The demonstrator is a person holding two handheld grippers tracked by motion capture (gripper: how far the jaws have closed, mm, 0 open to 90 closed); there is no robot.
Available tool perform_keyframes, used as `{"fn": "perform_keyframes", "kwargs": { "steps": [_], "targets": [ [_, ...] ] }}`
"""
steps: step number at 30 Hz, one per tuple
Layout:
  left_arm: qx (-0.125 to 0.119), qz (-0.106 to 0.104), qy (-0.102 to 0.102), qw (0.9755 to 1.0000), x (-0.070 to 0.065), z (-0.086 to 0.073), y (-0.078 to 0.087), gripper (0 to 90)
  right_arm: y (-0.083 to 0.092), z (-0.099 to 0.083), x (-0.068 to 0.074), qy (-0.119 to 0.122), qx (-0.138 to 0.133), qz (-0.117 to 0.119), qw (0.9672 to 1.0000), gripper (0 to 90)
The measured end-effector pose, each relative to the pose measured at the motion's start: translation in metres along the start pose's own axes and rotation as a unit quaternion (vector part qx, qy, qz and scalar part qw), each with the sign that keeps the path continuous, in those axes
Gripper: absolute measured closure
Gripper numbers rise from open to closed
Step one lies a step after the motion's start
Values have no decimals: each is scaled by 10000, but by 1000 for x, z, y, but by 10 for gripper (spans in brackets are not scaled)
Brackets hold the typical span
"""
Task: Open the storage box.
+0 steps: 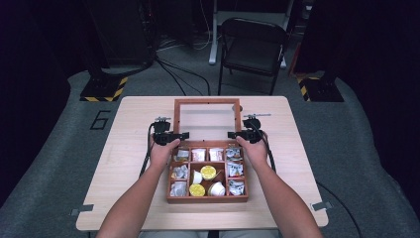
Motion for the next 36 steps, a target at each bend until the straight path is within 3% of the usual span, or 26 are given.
{"fn": "perform_keyframes", "kwargs": {
  "steps": [22,34,36],
  "targets": [
    [211,-71,254,9994,6,-4,-7,265,-6,-6,0,-322,239,-8,9992,339],
    [295,7,302,9991,8,-5,-9,243,-7,-8,-3,-247,339,45,9991,344],
    [298,18,323,9990,8,-6,-10,238,-7,-9,-3,-322,383,37,9987,343]
  ]
}}
Point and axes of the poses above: each handheld gripper's, and its own axes: y roughly backward along the jaws, z roughly out of its top, x roughly to its left, the point moved 6 cm from there along -y, roughly forward along the jaws, and after that the axes turned 11 degrees about y, right-handed, at the moved point
